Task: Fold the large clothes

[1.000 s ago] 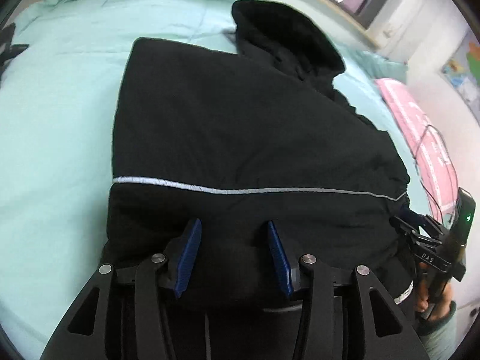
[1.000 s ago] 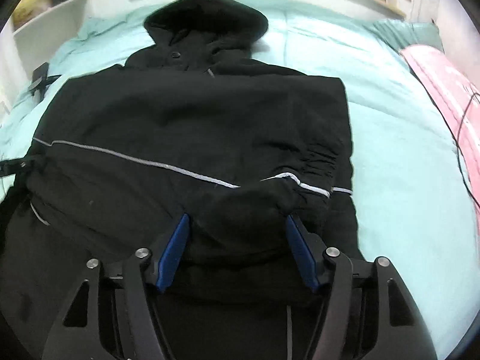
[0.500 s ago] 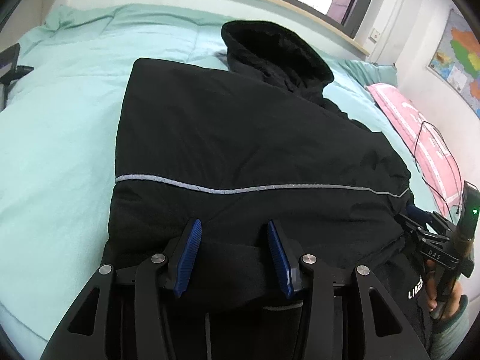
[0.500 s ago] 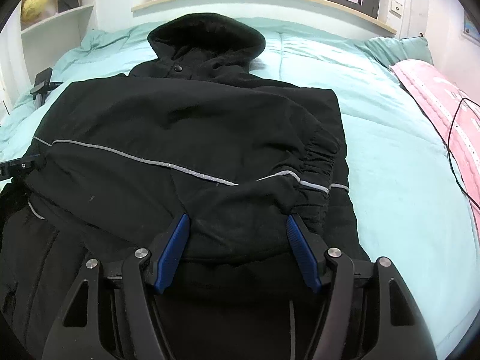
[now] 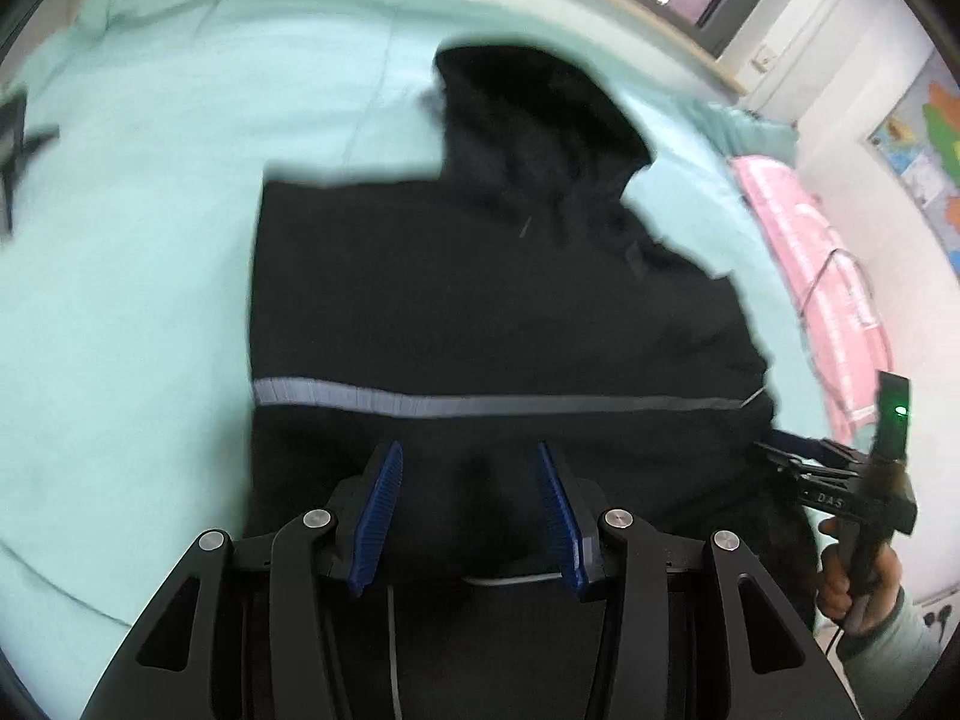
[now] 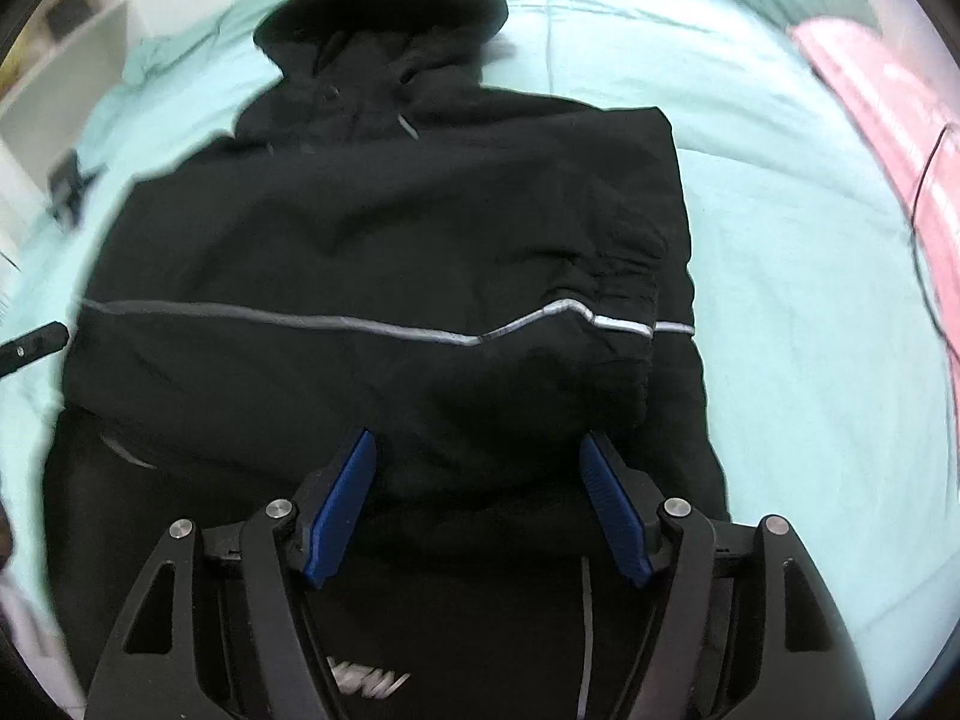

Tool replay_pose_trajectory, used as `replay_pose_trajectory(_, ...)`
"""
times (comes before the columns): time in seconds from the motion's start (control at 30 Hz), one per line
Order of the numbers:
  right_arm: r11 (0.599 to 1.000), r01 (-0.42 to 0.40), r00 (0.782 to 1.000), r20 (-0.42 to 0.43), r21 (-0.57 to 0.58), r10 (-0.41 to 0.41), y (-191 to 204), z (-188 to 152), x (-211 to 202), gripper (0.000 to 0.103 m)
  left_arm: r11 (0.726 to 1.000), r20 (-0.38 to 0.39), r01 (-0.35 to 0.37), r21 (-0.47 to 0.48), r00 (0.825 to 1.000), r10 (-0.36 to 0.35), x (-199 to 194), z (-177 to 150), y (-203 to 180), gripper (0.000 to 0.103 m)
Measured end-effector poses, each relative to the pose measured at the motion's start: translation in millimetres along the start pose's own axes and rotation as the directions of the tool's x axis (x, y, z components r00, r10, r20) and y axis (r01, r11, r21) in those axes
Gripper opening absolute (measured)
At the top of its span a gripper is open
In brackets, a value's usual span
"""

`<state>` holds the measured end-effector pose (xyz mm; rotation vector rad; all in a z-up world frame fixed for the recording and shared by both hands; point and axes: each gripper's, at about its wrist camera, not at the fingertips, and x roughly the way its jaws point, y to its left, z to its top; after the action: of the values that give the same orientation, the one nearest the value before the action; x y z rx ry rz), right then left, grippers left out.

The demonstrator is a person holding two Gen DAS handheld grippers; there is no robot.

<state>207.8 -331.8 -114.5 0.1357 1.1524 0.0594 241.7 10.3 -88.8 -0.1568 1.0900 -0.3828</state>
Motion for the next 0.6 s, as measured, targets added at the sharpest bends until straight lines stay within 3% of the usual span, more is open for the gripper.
replay_pose_trajectory(0.17, 0.997, -0.038, 0.995, 0.089, 0.064, 0.032, -15, 58, -66, 0.074, 0.998, 0.103, -0.037, 0.050, 0.994, 0.032, -53, 67, -25, 0.049)
replay_pose_trajectory(0.33, 0.989, -0.114, 0.975, 0.200, 0.094, 0.094, -14, 133, -108, 0.074, 0.998, 0.174, -0.048, 0.041, 0.984, 0.040, -69, 134, -43, 0.050)
replay_pose_trajectory(0.47, 0.992, -0.102, 0.968, 0.238, 0.070, 0.083, -3, 185, -106, 0.074, 0.998, 0.176, -0.047, 0.037, 0.984, 0.040, -49, 185, -43, 0.054)
replay_pose_trajectory(0.6, 0.990, -0.104, 0.977, 0.197, 0.093, 0.084, -8, 239, -57, 0.074, 0.993, 0.131, -0.102, 0.054, 0.987, 0.095, 7, 231, -36, 0.054)
